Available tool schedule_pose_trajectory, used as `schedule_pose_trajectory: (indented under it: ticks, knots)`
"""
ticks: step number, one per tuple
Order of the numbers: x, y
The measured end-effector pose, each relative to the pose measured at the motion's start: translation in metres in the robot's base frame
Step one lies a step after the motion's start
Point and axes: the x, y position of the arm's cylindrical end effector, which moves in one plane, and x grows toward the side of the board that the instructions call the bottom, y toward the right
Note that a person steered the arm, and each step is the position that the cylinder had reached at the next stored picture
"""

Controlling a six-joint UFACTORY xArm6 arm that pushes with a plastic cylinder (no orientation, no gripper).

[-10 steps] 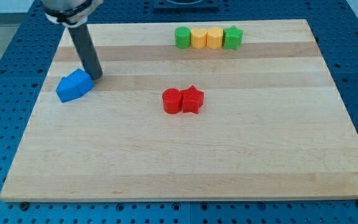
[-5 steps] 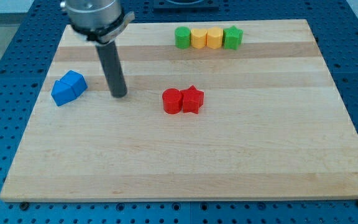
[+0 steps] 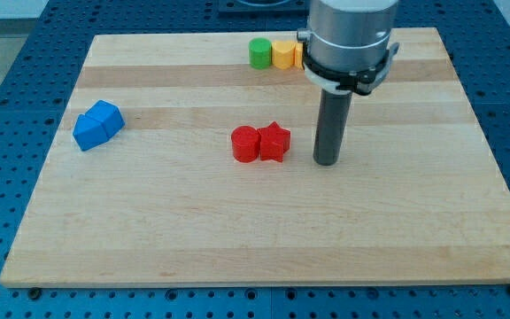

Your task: Move the red blocks near the blue blocks

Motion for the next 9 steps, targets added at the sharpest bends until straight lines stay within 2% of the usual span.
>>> schedule_pose_trajectory:
  ticks: [2,4,8,9]
  knots:
    - [-0.001,-0.067]
    - [-0.033,-0.077]
    - [-0.036,-0.227]
    - [-0.041,-0.231]
